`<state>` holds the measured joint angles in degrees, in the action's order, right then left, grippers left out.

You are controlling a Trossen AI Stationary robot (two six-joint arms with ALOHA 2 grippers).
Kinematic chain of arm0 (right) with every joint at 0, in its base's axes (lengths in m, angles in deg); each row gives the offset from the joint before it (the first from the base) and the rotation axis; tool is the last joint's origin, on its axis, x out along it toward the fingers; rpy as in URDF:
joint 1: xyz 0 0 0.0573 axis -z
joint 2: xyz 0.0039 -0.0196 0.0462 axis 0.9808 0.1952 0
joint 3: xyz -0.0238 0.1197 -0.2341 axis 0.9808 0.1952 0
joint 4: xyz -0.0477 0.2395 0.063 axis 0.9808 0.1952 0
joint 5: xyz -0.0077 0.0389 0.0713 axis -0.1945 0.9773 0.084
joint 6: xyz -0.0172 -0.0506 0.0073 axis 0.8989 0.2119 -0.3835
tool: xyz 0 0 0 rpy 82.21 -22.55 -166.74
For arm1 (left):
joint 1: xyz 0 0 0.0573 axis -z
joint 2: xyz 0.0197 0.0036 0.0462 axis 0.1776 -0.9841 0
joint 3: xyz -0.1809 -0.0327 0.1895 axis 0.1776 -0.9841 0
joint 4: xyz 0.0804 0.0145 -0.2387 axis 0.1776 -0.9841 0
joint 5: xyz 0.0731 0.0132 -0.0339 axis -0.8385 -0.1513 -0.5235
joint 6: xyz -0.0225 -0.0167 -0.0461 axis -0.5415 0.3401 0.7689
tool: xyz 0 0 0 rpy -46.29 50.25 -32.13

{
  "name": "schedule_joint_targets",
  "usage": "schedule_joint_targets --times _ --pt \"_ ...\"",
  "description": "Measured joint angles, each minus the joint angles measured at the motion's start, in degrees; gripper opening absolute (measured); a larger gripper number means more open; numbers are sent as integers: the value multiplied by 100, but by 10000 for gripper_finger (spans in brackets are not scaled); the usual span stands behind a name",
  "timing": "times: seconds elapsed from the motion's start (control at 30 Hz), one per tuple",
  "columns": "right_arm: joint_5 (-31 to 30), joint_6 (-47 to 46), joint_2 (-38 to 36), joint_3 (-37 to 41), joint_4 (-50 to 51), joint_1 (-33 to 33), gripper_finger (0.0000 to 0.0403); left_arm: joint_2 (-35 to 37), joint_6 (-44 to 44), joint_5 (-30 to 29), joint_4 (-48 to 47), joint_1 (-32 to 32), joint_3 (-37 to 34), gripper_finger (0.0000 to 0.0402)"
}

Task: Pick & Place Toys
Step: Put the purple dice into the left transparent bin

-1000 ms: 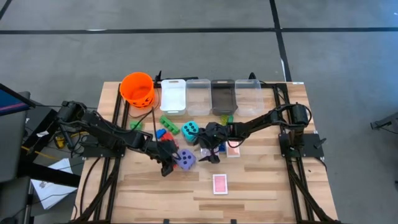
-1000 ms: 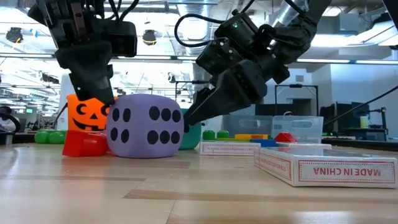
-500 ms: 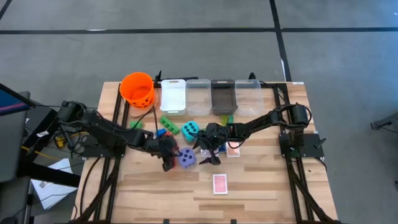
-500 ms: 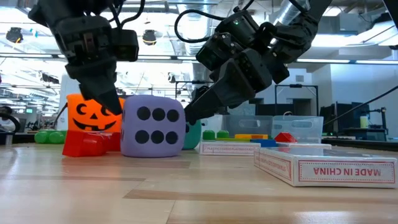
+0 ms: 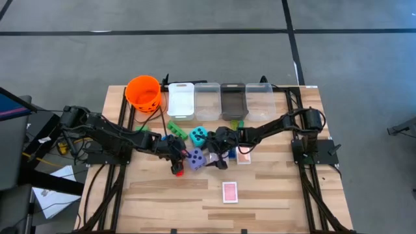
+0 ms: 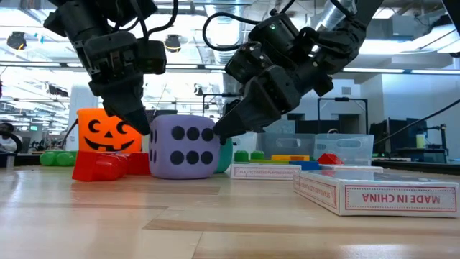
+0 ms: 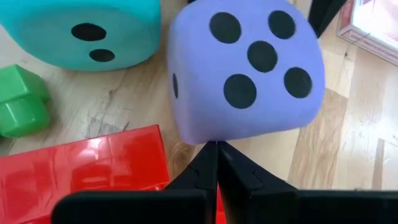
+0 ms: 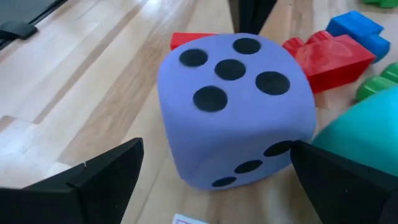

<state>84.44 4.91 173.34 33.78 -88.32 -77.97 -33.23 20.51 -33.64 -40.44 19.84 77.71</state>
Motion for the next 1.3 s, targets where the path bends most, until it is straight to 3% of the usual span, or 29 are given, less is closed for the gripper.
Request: schedule_joint_targets --times 0.67,1.1,1.3 --pt "41 -16 -4 -1 101 -30 400 2 -739 -63 -64 -381 0 0" --pt "-812 -48 -654 -7 930 -45 400 -4 -800 -174 47 -407 7 0" --pt "-842 2 -863 -6 920 17 400 -4 -798 -148 52 -407 7 0"
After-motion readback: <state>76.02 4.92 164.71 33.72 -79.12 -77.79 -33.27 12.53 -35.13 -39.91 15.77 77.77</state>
